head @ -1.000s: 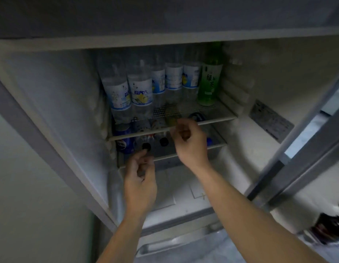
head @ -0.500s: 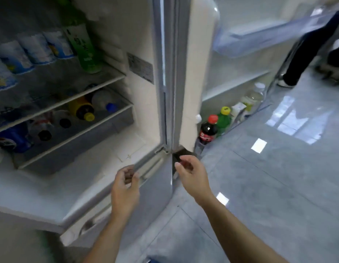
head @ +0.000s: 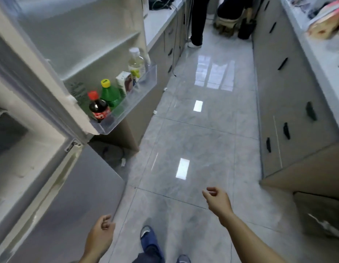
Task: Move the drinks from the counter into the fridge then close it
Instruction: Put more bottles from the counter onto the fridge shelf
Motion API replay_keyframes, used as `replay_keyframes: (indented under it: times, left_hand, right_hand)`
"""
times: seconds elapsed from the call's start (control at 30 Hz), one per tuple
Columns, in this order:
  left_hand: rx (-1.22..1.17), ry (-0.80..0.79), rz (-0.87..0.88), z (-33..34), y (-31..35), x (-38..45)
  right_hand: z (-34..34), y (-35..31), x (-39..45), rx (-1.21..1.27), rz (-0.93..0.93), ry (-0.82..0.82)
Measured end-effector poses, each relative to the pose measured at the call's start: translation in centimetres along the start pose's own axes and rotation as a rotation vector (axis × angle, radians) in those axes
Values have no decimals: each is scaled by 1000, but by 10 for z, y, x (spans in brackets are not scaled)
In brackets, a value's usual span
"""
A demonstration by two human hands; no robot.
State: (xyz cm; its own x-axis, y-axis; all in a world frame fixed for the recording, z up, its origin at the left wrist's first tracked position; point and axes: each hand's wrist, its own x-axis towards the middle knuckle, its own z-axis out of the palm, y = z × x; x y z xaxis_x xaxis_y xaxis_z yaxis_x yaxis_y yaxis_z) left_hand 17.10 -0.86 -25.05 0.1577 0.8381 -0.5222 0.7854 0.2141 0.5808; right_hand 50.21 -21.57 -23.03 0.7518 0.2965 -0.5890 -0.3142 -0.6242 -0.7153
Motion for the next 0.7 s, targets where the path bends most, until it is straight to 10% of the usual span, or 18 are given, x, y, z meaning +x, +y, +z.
replay_keyframes:
  times: [0.23,0.7]
  left_hand:
    - [149,-188,-214,23,-4,11]
    - [111,-404,-82,95,126,112]
  right_hand:
    - [-38,69,-5,29,217,123]
    - [-44,104,-15,101,502,281]
